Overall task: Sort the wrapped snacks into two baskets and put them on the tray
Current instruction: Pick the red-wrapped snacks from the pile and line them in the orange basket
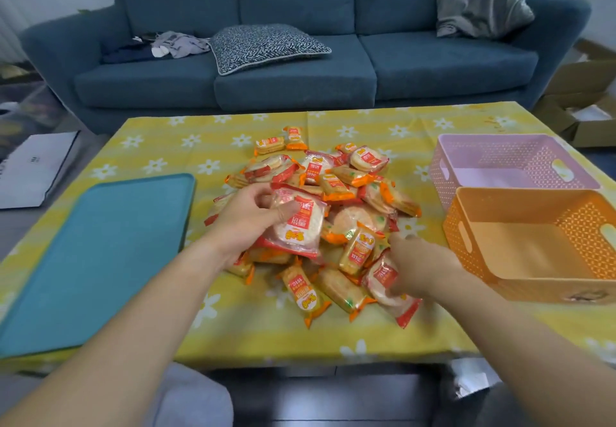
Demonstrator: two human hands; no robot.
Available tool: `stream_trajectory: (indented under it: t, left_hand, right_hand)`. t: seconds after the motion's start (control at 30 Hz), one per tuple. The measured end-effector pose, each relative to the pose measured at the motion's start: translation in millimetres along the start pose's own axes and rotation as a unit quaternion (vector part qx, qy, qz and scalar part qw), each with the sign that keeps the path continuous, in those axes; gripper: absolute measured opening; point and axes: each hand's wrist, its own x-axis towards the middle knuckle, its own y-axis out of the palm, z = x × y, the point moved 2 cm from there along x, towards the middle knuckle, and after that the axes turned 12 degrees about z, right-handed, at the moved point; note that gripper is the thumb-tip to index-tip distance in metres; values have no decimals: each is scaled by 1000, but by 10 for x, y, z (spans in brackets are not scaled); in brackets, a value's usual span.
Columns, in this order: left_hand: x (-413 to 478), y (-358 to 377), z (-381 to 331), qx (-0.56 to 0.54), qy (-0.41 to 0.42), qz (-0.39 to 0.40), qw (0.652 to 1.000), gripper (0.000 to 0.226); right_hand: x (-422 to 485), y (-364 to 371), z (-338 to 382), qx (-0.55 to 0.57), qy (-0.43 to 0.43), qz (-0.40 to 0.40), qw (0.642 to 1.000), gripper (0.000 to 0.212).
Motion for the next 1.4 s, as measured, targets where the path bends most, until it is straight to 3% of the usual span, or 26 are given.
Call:
stream_trajectory:
  t: [0.1,0.2,0.27,0.33,0.4,0.47,0.57,0.67,0.77,0.83,0.9,0.97,1.07,1.13,1.2,1.3,1.4]
  left_hand:
    - [-134,-120,19,-38,-52,9,998,67]
    - [-232,-258,89,-32,-74,0,997,38]
    - [-268,-376,124,-33,-72,-26,997,30]
    - [-316,-523,139,-47,-64,-53,995,30]
    - [-382,-691,147,-52,-58,-62,995,34]
    - [-460,-851,151,-51,-56,-61,995,46]
    - [-553,-1070,187,-44,-68,-56,995,54]
    - [-587,-1167,219,-26,-74,-18,997,54]
    - [-596,-1146,234,56,-62,43,996,48]
    - [-572,-1144,248,98,-45,41,993,50]
    - [-522,-1173,261,73,-30,13,997,50]
    - [-452,-1219,284,-11,-32,-14,999,43]
    - [-277,-1223,356,-145,-65,-58,986,45]
    - [-129,-1195,369,-207,-80,-76,972,39]
    - [18,-1165,379,-249,-94,-80,961,31]
    - [162,-1129,419,-264,-113,-68,955,29]
    - [229,-1130,448,-268,-113,-60,955,32]
  right_hand:
    - [-12,-36,23,-9,2,-41,999,51]
    - [-85,-224,-2,73,-69,-75,992,26]
    - [-152,-323,118,213,-171,-118,955,25]
    - [-182,-355,389,309,-271,-110,905,27]
    - [-130,-273,723,243,-308,-83,916,37]
    - [-51,-162,991,136,-297,-100,940,48]
    - [35,-143,1167,103,-291,-134,942,45]
    - [106,-200,1137,104,-277,-145,944,26]
    - [105,-315,992,131,-242,-180,944,19]
    - [97,-402,907,154,-247,-204,935,19]
    - [76,-485,823,202,-267,-200,921,23]
    - [70,-578,756,318,-288,-175,886,27]
    - [91,-652,738,545,-295,-145,771,32]
    - [169,-665,881,665,-276,-95,687,19]
    - [246,-696,1133,730,-242,-38,638,8]
    - [380,-693,1499,718,-171,-9,675,7]
    - [508,-652,1667,668,-111,-65,733,28]
